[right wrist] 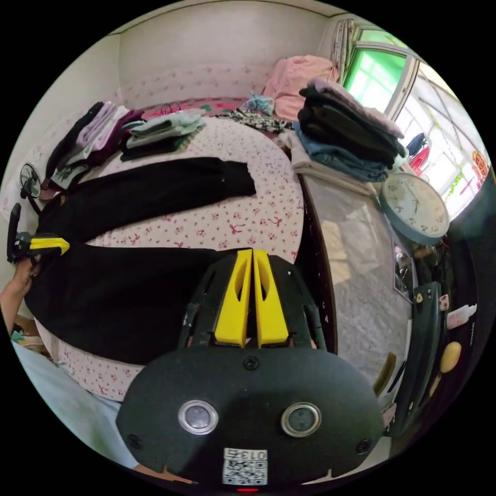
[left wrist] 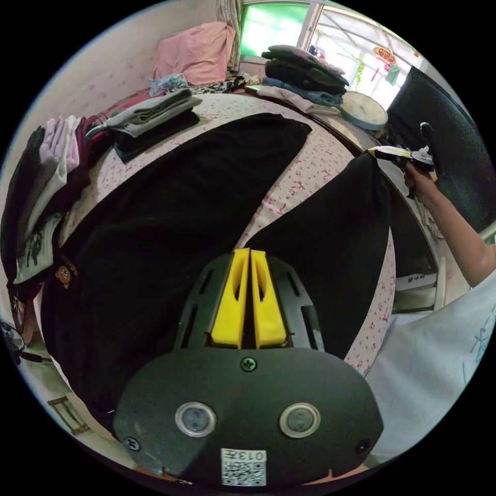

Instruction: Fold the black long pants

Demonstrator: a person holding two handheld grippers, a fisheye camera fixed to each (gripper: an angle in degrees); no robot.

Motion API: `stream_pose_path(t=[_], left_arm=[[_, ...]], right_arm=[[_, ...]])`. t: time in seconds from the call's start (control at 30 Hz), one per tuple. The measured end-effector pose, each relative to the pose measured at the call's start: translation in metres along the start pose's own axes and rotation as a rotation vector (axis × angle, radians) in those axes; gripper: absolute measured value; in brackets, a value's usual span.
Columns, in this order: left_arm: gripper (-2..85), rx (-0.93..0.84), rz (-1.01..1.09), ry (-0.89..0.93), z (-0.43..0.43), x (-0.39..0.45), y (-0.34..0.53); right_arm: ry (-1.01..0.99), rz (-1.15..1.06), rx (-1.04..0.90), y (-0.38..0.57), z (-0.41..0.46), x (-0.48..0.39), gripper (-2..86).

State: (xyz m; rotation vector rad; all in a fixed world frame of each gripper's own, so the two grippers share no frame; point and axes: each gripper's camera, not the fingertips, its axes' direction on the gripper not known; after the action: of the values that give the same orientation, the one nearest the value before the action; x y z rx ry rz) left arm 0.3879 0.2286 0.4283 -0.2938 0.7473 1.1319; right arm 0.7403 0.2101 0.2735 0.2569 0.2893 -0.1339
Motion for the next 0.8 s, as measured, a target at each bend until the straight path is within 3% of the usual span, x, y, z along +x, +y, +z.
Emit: stream_pose_path(t=[0.17, 0.33, 0.43, 0.67, 0.8], left_arm=[[-0.1, 0.006, -0.122, 0.112, 0.007, -0.016, 0.007], [0.1, 0.109, -0.186, 0.111, -0.028, -0.031, 0.036], [0.1, 0.086, -0.080, 0.097, -0.045, -0.020, 0.051], [-0.1, -0.001, 0.118, 0.082, -0.028, 0.039, 0.060], [-0.2, -0.096, 0.149, -0.005, -0.008, 0.049, 0.054]], right_arm=[[-0.036, 0.038, -0.202, 0.001, 0.055, -0.003, 0.4], [-0.167, 0.170, -0.104, 0.008, 0.035, 0.018, 1.2], [-0.174, 0.210, 0.006, 0.015, 0.005, 0.020, 1.0], [-0.218, -0.024, -0.139, 0.041, 0.022, -0.080, 0.2], [-0.060, -0.128, -0.278, 0.054, 0.051, -0.108, 0.0]])
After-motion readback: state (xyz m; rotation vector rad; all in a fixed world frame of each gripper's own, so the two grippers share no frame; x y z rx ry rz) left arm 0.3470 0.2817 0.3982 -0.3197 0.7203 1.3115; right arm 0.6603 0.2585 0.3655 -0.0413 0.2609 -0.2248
